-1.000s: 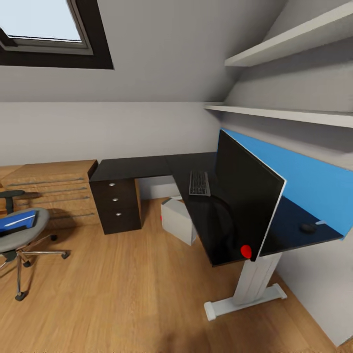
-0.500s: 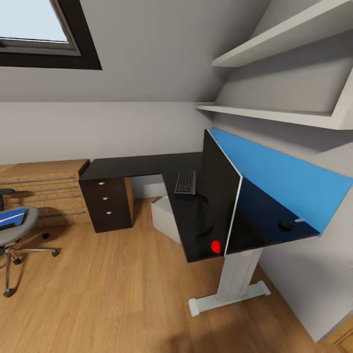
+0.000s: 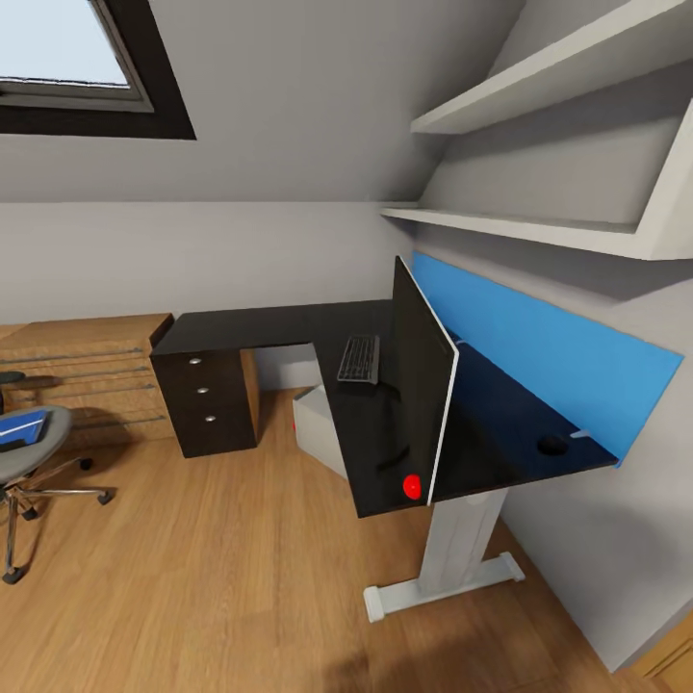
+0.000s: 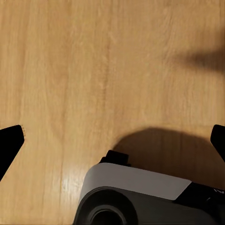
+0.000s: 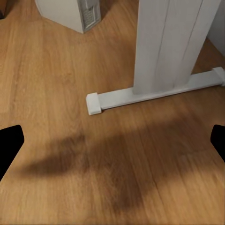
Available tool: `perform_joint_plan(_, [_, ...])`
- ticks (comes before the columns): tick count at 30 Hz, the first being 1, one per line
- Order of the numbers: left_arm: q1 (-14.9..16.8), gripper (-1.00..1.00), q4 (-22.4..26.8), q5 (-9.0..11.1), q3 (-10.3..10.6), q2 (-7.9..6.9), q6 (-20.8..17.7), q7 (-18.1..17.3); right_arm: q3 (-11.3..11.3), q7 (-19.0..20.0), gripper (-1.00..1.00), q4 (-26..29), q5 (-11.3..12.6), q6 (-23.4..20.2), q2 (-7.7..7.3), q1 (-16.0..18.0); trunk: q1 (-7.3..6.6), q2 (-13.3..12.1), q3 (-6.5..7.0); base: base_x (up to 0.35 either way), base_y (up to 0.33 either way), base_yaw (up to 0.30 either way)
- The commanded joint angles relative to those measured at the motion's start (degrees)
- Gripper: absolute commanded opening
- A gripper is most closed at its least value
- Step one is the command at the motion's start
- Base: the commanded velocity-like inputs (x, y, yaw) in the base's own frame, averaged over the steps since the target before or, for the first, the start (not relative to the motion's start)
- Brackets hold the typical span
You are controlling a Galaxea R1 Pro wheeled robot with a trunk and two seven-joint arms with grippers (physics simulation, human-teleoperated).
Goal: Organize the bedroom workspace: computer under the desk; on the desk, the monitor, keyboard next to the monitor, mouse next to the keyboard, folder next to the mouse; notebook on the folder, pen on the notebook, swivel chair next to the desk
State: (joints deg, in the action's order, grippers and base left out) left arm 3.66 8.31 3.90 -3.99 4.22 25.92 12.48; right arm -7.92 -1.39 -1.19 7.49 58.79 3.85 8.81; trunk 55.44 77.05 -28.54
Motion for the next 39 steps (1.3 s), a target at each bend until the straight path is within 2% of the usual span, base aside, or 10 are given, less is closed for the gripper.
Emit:
perform_joint_plan(1, [0.0,1.00,0.0,0.2,-0.4,-0.01,0.2,-0.2,-0.5,-0.1,1.00,-0.1,0.5,0.2,0.02,0.1,-0.23,-0.4,0.13,0.000,0.000,0.000])
perform_joint_plan(13, [0.0,1.00,0.0,0.3,-0.6,-0.01,0.0,-0.1,-0.5,-0.1,1.00,-0.1,0.4,0.2,0.02,0.1,-2.86,-5.2,2.28,-0.017,-0.018,0.000])
perform_joint_plan(28, [0.0,1.00,0.0,0.2,-0.6,0.00,-0.1,-0.1,-0.6,-0.1,1.00,-0.1,0.4,0.2,0.07,0.1,-6.16,-11.2,4.98,-0.186,-0.254,0.004])
perform_joint_plan(39, [0.0,1.00,0.0,0.2,-0.6,0.00,0.2,-0.1,-0.6,-0.2,1.00,-0.1,0.5,0.2,0.11,0.1,-8.57,-15.6,6.86,-0.146,-0.203,0.216])
